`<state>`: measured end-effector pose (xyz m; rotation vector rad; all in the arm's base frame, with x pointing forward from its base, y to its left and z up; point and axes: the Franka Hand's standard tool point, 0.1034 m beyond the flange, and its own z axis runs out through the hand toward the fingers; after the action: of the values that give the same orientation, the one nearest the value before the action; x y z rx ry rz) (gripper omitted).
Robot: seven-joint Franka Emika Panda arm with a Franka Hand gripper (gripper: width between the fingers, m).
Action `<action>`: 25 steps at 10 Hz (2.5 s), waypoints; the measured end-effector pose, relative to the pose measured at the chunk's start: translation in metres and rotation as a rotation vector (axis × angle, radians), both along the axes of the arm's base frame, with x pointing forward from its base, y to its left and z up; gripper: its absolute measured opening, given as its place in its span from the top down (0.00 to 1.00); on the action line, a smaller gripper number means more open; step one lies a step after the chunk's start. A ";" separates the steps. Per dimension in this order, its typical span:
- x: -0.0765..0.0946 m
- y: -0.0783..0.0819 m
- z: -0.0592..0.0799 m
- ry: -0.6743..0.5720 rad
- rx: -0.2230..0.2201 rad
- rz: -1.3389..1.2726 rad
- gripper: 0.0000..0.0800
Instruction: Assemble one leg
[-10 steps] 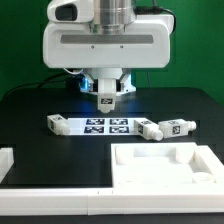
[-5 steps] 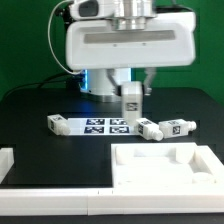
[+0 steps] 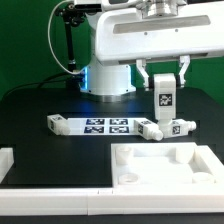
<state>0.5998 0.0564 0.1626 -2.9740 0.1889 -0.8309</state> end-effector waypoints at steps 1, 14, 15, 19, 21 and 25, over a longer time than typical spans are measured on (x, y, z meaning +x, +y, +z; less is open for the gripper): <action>-0.002 0.001 -0.005 0.004 -0.004 0.004 0.64; 0.036 0.058 -0.059 -0.066 -0.108 0.145 0.64; 0.035 0.061 -0.064 -0.061 -0.111 0.150 0.64; 0.030 0.061 -0.075 -0.044 -0.119 0.159 0.64; 0.032 0.059 -0.079 -0.070 -0.129 0.161 0.64; 0.033 0.058 -0.079 -0.088 -0.136 0.165 0.64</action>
Offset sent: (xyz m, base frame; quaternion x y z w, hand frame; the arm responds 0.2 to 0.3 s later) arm 0.0670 -0.0048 -0.0017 -0.1237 0.0963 -0.1667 0.9735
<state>0.6325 0.1147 0.0837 -3.0148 -0.1195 -0.9873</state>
